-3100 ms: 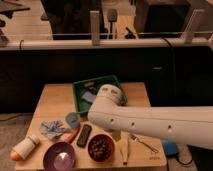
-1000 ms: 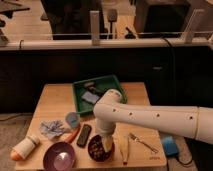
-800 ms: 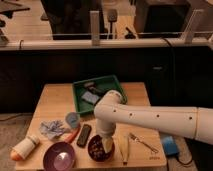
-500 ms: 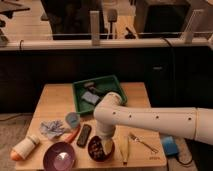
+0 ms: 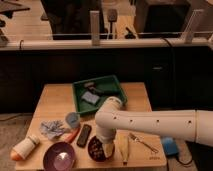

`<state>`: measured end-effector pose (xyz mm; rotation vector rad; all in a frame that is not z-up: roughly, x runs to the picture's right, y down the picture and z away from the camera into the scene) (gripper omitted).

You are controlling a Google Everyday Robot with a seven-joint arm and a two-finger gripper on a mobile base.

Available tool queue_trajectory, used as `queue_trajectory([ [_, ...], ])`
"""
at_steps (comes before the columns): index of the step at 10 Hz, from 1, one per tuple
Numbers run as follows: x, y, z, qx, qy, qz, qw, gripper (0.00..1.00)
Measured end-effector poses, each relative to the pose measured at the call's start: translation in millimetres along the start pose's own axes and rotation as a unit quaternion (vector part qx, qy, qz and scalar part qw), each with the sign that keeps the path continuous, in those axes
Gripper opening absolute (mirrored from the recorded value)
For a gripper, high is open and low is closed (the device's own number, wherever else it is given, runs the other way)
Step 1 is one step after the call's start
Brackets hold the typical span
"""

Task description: Place grapes in table surface

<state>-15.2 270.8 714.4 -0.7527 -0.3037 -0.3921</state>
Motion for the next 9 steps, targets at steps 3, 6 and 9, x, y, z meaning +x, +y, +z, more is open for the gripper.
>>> queue_trajectory([
  [3, -2, -5, 10, 0.010, 0.000, -0.014, 0.9999, 0.69],
  [6, -1, -9, 23, 0.009, 0.002, -0.021, 0.9997, 0.69],
  [9, 0, -13, 33, 0.003, 0.005, -0.019, 0.9998, 0.49],
])
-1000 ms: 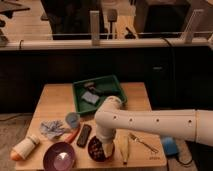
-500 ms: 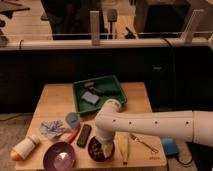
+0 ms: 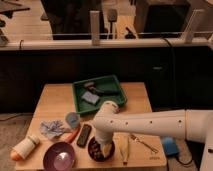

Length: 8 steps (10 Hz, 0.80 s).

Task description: Place grapes in table surface

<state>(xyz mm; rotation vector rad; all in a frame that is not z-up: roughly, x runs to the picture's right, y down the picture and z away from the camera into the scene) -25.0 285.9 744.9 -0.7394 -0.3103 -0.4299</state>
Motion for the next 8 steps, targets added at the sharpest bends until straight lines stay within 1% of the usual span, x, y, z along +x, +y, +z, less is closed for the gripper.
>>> queue_trajectory([
  [2, 4, 0, 0, 0.000, 0.000, 0.008, 1.0000, 0.34],
  [4, 7, 0, -2, 0.004, -0.001, 0.013, 0.9999, 0.34],
  [5, 10, 0, -7, 0.009, -0.006, 0.020, 0.9997, 0.34],
  [6, 13, -1, -19, 0.020, -0.016, 0.027, 0.9993, 0.34],
  [8, 23, 0, -44, 0.033, -0.038, 0.039, 0.9979, 0.34],
])
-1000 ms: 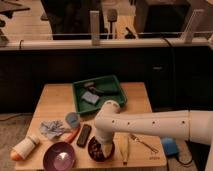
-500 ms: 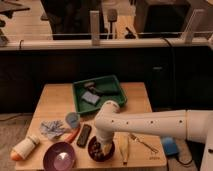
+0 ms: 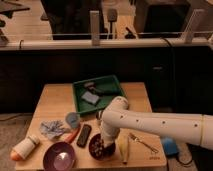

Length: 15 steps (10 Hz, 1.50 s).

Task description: Place grapes in table surface

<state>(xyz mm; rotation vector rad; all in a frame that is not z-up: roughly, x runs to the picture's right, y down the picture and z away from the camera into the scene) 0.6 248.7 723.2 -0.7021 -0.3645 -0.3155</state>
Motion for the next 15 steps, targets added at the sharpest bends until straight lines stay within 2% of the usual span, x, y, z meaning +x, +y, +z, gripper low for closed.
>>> queue_trajectory([
  [2, 3, -5, -25, 0.014, -0.021, 0.008, 0.9996, 0.34],
  [5, 2, -17, -57, 0.034, -0.033, 0.002, 0.9989, 0.34],
  [8, 1, -35, -111, 0.069, -0.036, 0.000, 0.9970, 0.34],
  [10, 13, -44, -142, 0.093, -0.032, 0.007, 0.9951, 0.34],
  [11, 28, -47, -158, 0.104, -0.028, 0.018, 0.9940, 0.34],
  [13, 52, -52, -167, 0.111, -0.027, 0.038, 0.9927, 0.34],
  [15, 73, -59, -156, 0.112, -0.034, 0.057, 0.9915, 0.41],
])
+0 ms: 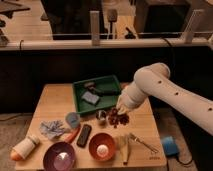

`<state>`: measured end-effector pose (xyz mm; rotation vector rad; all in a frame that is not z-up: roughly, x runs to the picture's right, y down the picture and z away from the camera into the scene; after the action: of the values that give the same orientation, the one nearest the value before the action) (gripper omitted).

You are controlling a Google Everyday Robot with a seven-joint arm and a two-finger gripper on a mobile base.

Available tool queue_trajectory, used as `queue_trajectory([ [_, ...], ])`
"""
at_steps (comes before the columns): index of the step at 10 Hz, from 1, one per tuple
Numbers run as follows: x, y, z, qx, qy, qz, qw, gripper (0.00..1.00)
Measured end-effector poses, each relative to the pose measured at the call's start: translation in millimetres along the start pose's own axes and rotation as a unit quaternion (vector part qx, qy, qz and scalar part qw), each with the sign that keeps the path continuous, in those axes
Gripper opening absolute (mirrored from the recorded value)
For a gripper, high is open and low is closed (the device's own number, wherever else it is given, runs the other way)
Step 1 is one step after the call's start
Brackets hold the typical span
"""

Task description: Place grapes in table surface

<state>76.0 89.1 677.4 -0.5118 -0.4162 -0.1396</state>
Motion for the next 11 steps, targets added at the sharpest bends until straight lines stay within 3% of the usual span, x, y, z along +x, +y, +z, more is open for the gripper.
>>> queue_trajectory([
  [2, 20, -2, 25, -0.009, -0.006, 0.011, 0.9999, 0.61],
  [4, 37, -5, 44, -0.005, -0.018, 0.028, 0.9994, 0.78],
  [8, 52, -4, 65, -0.012, -0.018, 0.060, 0.9980, 0.80],
  [11, 42, -2, 55, -0.019, 0.013, 0.044, 0.9988, 0.80],
])
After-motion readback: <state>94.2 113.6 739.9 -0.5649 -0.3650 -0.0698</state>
